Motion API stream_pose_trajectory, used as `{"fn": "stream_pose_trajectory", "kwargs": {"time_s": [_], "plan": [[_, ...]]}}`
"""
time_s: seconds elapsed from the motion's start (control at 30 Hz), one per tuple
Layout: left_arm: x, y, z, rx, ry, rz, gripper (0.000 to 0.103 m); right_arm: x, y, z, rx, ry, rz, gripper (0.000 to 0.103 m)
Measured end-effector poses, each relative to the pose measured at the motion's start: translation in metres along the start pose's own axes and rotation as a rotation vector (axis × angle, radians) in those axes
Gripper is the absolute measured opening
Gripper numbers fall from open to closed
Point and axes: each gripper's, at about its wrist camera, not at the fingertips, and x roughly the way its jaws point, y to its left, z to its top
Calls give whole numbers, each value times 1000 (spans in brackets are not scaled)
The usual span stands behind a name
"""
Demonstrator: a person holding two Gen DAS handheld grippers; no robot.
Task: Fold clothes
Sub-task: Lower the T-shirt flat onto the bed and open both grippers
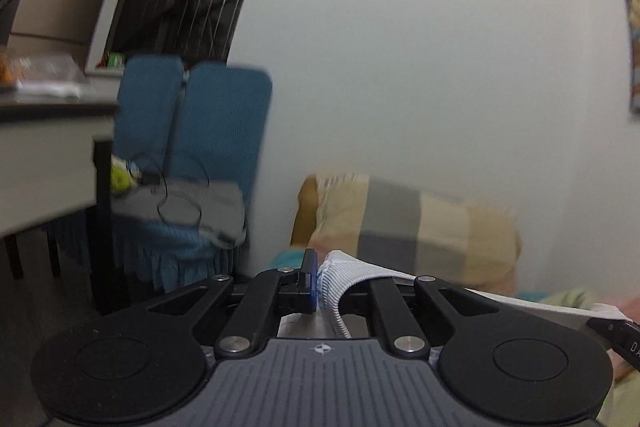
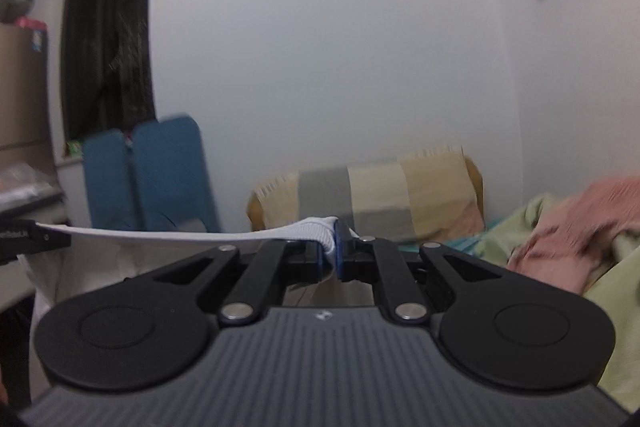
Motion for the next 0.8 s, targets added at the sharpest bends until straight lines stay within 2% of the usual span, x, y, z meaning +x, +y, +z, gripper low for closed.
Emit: {"fn": "stream_pose_trajectory", "kwargs": {"time_s": [0.07,0.17,0.27,0.33,0.37,0.43,0.47,0.5,0.53,0.57,0.6,0.7,0.8], "plan": [[60,4,-40,13,63,20,7,55,-10,-43,13,73,-6,9],[127,12,-95,34,154,39,7,118,-20,-100,18,170,-5,10],[169,23,-138,49,240,45,7,155,-26,-142,18,252,4,11],[185,31,-154,64,275,49,12,168,-30,-159,39,303,11,11],[192,34,-160,70,292,53,19,173,-31,-167,49,328,15,12],[195,39,-159,69,326,66,29,178,-33,-168,59,377,16,19],[195,41,-159,67,343,72,45,180,-34,-168,68,410,22,33],[190,41,-153,67,356,71,61,180,-37,-165,79,434,34,43],[184,41,-148,70,365,63,68,179,-40,-162,90,457,47,69],[180,44,-144,77,372,53,80,176,-41,-159,93,463,62,86],[172,46,-138,85,376,39,87,170,-39,-156,83,466,72,87],[130,49,-117,105,374,9,90,145,-32,-143,65,482,87,87],[81,57,-101,114,360,-13,96,102,-30,-127,80,480,92,87]]}}
